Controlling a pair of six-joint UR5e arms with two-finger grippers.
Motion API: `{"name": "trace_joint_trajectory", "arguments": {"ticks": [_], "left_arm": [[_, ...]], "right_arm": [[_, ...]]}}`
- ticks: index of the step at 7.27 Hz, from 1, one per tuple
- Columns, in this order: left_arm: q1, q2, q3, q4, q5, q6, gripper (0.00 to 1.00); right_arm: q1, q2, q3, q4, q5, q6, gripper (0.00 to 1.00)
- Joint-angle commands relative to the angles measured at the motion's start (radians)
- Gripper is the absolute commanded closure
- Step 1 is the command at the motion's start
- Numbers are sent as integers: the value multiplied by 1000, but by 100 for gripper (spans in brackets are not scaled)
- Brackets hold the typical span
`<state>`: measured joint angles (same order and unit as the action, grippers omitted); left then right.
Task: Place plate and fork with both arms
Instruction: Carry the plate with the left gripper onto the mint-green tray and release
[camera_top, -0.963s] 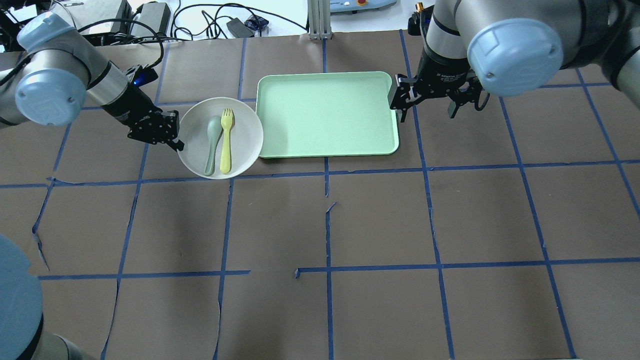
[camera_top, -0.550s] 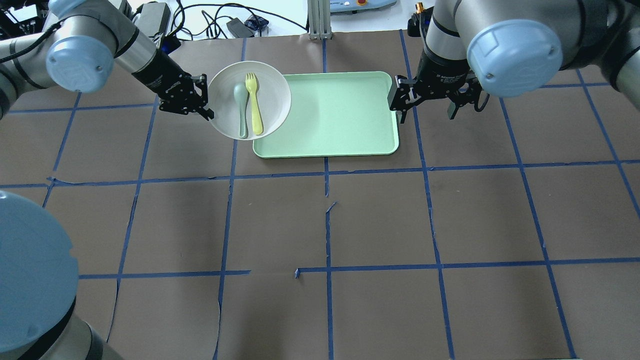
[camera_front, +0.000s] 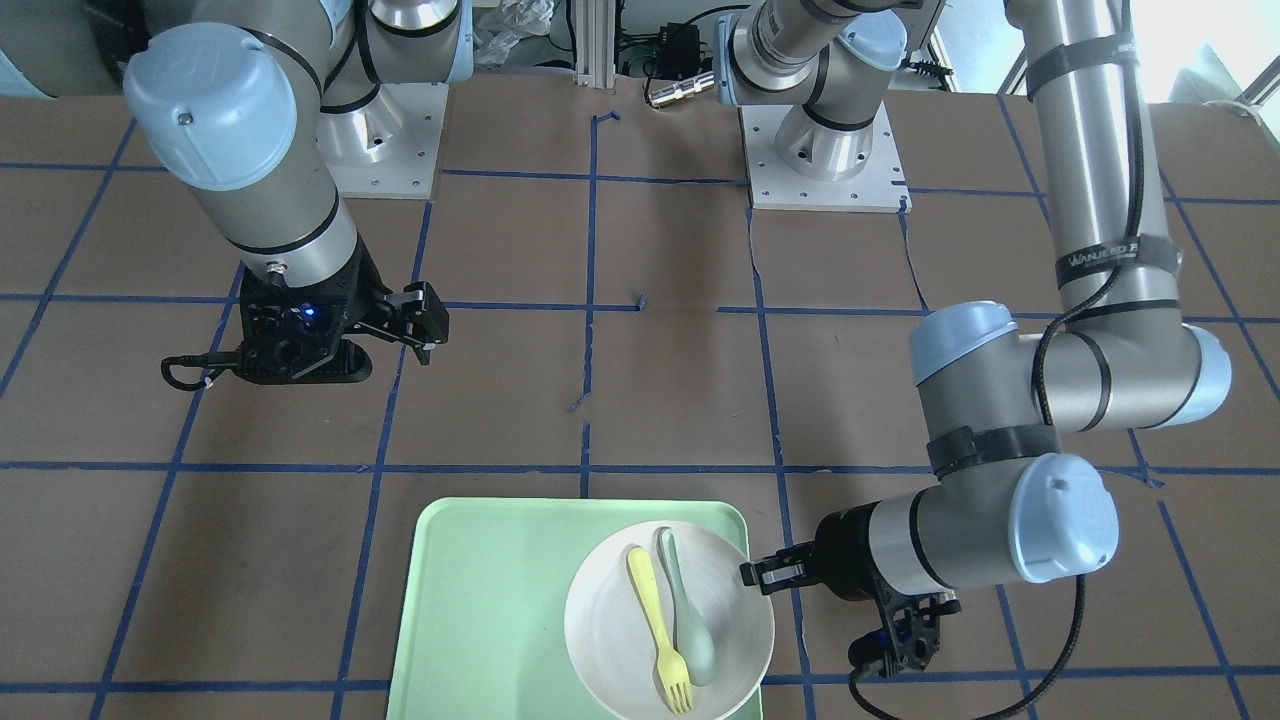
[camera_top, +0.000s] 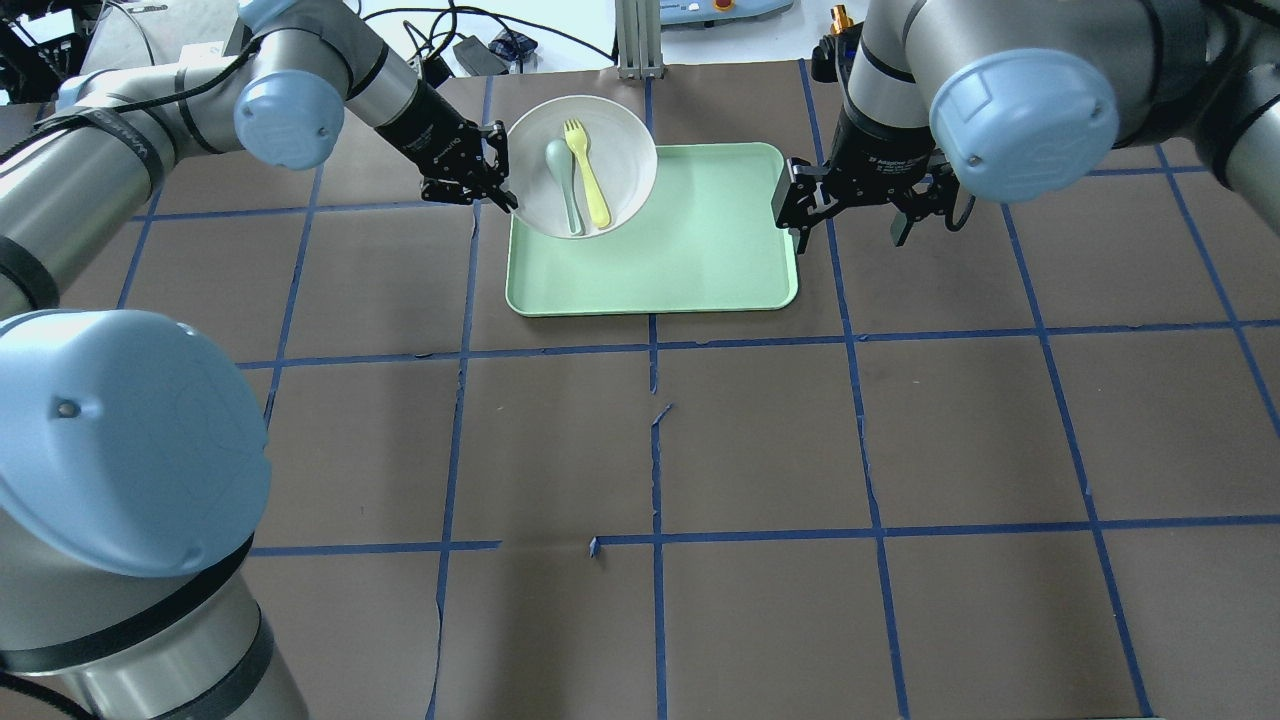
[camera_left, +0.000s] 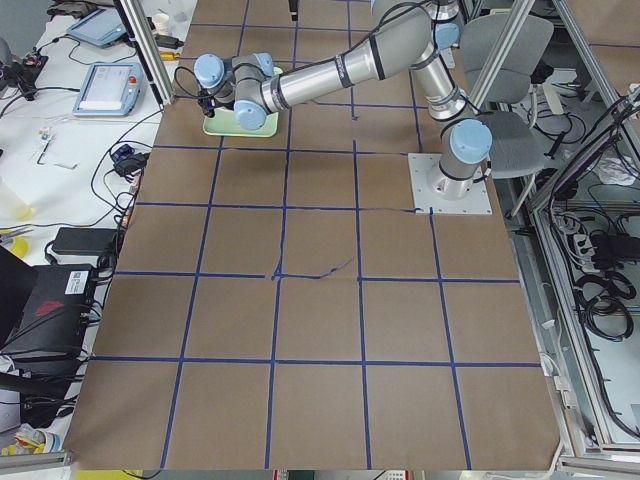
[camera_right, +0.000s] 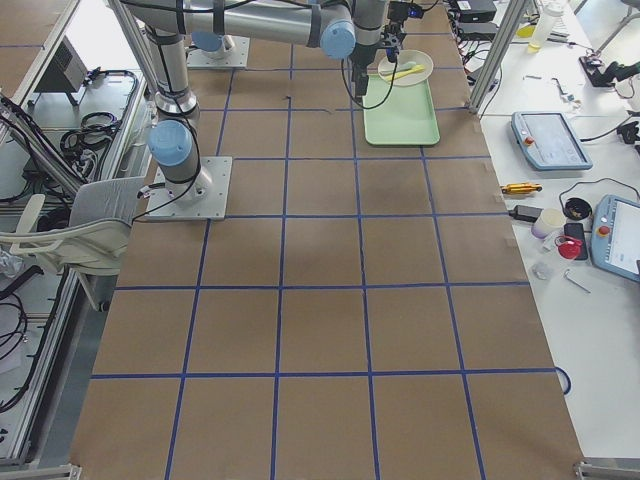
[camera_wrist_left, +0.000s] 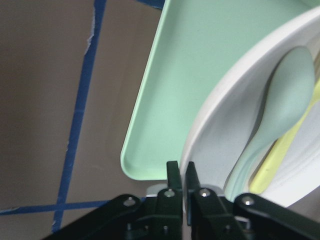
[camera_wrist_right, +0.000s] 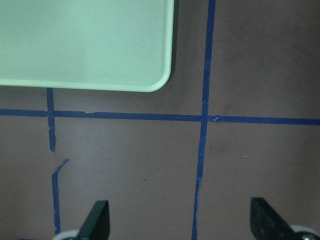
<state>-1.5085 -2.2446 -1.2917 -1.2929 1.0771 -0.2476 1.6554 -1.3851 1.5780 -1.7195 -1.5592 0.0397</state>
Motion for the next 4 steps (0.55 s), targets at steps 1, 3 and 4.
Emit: {"name": "trace_joint_trajectory", "arguments": {"ticks": [1, 3, 4], "left_arm": [[-45, -78, 49, 34, -11, -77, 100], [-70, -95, 49, 32, -17, -157, 100], [-82, -105, 48, 35, -17, -160, 100]], "right_arm": [[1, 1, 0, -9, 5, 0, 0], [1, 1, 0, -9, 5, 0, 0], [1, 1, 0, -9, 4, 0, 0]]}}
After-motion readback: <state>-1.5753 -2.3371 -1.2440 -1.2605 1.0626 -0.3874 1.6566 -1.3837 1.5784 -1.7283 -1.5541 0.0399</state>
